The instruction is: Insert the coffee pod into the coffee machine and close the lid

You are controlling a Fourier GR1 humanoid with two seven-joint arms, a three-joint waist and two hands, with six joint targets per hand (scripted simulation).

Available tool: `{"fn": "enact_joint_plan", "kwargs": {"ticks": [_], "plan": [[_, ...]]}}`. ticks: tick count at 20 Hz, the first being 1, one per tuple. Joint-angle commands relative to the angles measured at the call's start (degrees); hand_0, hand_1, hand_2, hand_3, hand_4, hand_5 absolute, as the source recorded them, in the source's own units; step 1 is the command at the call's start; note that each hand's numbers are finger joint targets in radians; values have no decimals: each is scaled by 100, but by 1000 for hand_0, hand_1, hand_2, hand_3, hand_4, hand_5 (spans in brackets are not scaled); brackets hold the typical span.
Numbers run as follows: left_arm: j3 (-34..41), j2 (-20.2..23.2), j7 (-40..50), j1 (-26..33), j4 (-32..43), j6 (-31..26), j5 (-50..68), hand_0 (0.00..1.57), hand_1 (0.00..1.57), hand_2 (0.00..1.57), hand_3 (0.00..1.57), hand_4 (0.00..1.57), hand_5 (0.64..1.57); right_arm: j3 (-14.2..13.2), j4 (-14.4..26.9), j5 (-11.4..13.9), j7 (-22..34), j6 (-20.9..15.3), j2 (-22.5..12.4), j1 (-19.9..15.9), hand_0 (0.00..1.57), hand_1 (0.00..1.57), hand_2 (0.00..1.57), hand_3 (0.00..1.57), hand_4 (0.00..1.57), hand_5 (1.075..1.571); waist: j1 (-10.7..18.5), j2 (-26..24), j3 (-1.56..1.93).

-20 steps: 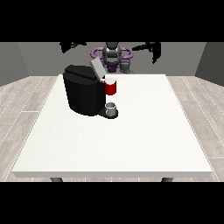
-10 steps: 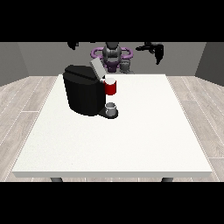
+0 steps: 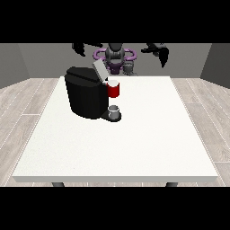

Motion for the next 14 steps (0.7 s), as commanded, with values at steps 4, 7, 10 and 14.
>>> {"fn": "enact_joint_plan", "kwargs": {"ticks": [4,7,10,14], "plan": [[2,163,91,329,-658,79,299,0,0,0,0,0,1571,-101,376,-110,128,125,46,-582,0,0,0,0,0,1571,-120,581,-1],[-119,195,561,-11,-1100,278,311,0,0,0,0,0,1571,-394,830,-233,-281,362,-191,-860,0,0,0,0,0,1571,-109,852,0],[-339,63,950,463,-1555,255,446,0,0,0,0,0,1571,-357,1120,-132,-256,309,-119,-892,0,0,0,0,0,1571,-55,728,0],[-519,-42,493,466,-1620,537,218,0,0,0,0,0,1571,-149,1249,156,-152,-24,117,-1326,0,0,0,0,0,1571,-77,961,-1]]}}
